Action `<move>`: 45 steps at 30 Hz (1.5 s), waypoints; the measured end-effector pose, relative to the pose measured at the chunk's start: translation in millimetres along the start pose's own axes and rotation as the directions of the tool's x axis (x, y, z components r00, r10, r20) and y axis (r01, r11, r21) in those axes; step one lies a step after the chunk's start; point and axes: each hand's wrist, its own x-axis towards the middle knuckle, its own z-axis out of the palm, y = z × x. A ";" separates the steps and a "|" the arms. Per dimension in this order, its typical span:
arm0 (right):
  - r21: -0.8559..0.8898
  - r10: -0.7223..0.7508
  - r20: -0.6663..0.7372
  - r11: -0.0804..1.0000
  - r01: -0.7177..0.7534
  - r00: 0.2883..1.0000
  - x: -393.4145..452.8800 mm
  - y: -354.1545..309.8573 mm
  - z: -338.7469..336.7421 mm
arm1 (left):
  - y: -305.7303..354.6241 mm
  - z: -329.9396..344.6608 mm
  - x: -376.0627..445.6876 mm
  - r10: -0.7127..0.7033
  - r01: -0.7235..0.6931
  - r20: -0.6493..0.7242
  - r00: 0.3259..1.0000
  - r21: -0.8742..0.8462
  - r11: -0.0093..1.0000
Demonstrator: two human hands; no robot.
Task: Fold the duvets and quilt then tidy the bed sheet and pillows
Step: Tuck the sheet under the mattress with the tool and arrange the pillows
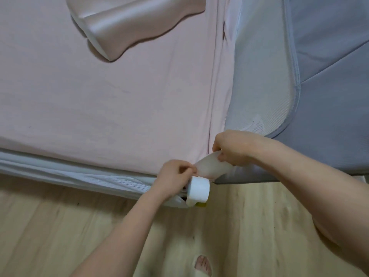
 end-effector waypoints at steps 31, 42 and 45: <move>-0.324 -0.106 0.165 0.933 0.155 0.981 39.0 -30.3 67.9 | -42.9 -10.9 21.8 -0.013 -0.138 0.331 0.944 0.428 0.893; -0.244 -0.130 0.162 0.955 0.168 0.978 50.6 -20.9 60.4 | -41.9 3.2 15.5 0.002 -0.139 0.249 0.968 0.533 0.835; -0.281 -0.114 0.155 0.947 0.154 0.981 37.7 -21.6 57.9 | -39.4 0.5 11.6 -0.024 -0.127 0.281 0.960 0.507 0.852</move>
